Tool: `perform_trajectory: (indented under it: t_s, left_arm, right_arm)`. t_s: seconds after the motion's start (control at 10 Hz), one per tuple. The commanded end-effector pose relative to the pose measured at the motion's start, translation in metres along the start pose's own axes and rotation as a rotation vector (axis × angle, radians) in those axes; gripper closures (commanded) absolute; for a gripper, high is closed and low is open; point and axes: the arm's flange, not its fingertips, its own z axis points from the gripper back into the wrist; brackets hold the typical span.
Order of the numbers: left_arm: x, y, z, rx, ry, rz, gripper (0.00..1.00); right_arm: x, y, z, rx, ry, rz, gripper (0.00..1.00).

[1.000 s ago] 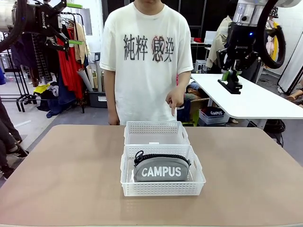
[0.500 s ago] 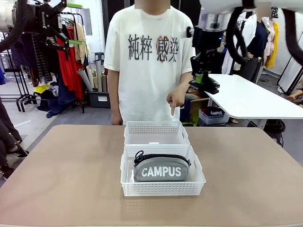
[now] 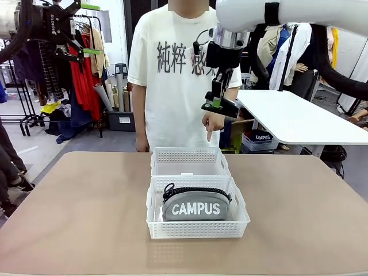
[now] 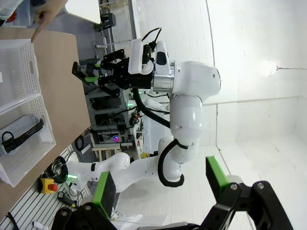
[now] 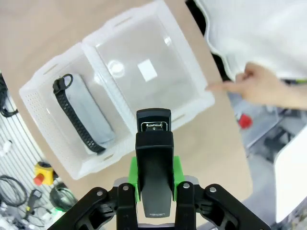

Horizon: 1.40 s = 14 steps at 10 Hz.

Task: Distribute items into two baskets.
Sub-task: Place the picked Stapler into the Organizing basket as instructed by the person.

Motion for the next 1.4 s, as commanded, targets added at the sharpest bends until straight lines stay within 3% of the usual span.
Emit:
perform_trajectory:
  t_s: [0.0,1.0,1.3]
  left_arm:
    - [-0.002,-0.003,0.001,-0.009,0.002,0.005,0.0]
    - [-0.002,-0.003,0.001,-0.009,0.002,0.005,0.0]
    - [-0.002,-0.003,0.001,-0.009,0.002,0.005,0.0]
  right_arm:
    - [-0.007,0.009,-0.01,0.006,-0.059,0.14,1.0]
    - [0.007,0.01,-0.015,0.023,-0.039,0.125,1.0]
    - [0.028,0.013,-0.065,0.027,-0.011,0.242,1.0]
